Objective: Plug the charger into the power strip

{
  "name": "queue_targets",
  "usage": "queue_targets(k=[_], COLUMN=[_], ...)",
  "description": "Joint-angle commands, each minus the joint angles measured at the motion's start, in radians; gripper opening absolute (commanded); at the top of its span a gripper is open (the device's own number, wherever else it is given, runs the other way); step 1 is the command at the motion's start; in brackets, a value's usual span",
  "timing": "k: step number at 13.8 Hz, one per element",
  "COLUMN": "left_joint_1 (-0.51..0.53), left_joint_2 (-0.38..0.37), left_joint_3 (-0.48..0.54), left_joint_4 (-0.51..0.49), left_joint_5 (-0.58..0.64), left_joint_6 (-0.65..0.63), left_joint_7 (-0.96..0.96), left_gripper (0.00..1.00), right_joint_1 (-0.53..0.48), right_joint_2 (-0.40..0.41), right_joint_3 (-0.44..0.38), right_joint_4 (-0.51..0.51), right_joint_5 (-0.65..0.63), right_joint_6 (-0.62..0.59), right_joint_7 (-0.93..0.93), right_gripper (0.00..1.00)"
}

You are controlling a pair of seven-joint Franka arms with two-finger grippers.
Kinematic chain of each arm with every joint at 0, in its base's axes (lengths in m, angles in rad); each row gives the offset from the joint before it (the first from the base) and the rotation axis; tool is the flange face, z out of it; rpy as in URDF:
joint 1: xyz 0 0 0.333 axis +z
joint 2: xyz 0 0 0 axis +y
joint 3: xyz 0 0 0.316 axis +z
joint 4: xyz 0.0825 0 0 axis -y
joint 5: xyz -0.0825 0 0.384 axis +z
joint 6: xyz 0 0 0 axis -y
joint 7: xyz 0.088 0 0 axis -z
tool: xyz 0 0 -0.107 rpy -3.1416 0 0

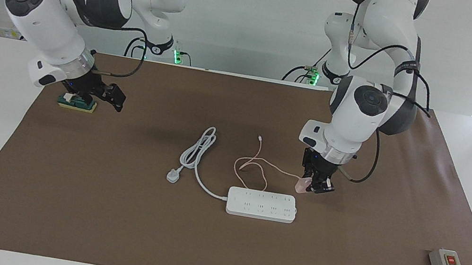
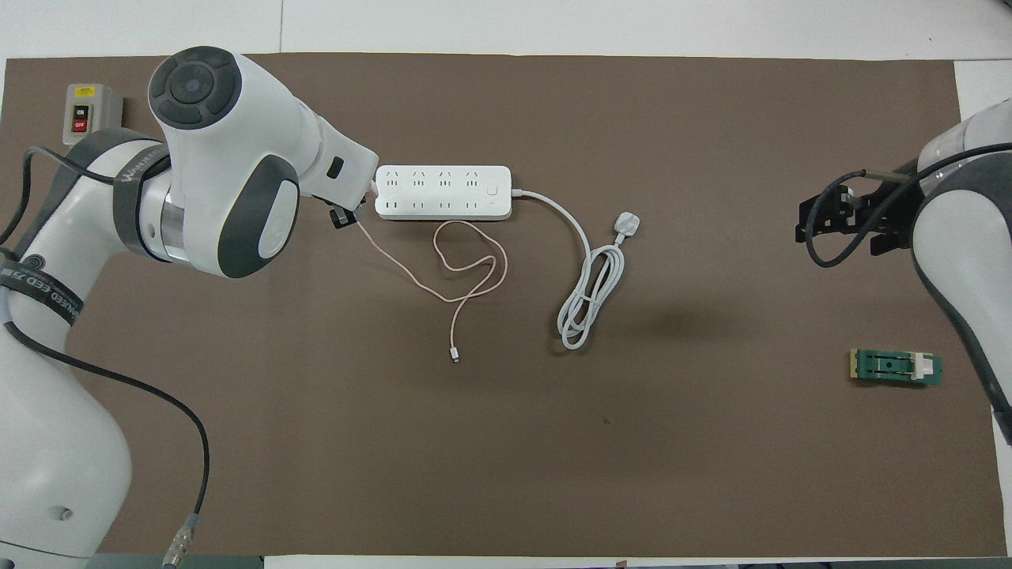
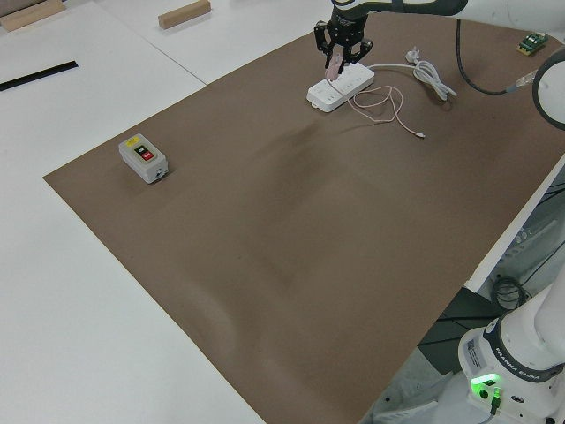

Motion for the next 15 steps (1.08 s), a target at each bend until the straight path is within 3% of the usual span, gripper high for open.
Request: queue_targets(k=[1, 4, 6, 8, 11, 15], left_joint_1=[-0.004, -0.004, -0.005, -0.007, -0.004, -0.004], left_joint_2=[0.002, 0.039, 0.04, 0.048, 0.071, 0.102], left_joint_3=[0.013, 0.01, 0.01, 0.005, 0.005, 0.003], left_joint_4=[-0.022, -0.008, -0.015, -0.018, -0.015, -0.004], left_joint_5=[0.025, 0.042, 0.037, 0.031, 0.034, 0.029], left_joint_6=[0.018, 0.063, 0.093, 0.108, 0.128, 0.145], left_joint_7=[0.02, 0.035, 0.053, 0.053, 0.058, 0.073], left_gripper=[0.0, 0.0, 0.0, 0.0, 0.0, 0.0], right_joint_1=[-0.005, -0.019, -0.019, -0.011, -0.01, -0.019], right_joint_2=[-0.049, -0.04, -0.047, -0.127, -0.241, -0.22], right_joint_3=[0.006, 0.006, 0.007, 0.007, 0.007, 0.007], right_joint_4=[-0.069, -0.049, -0.034, -0.11, -0.256, -0.204], right_joint_5=[-0.071, -0.074, -0.071, -0.071, -0.071, -0.071], right_joint_6=[0.046, 0.132, 0.115, 0.065, 0.115, 0.105], right_joint_7=[-0.039, -0.041, -0.036, -0.028, -0.031, -0.045], right_gripper=[1.0, 1.0, 1.0, 1.0, 1.0, 1.0])
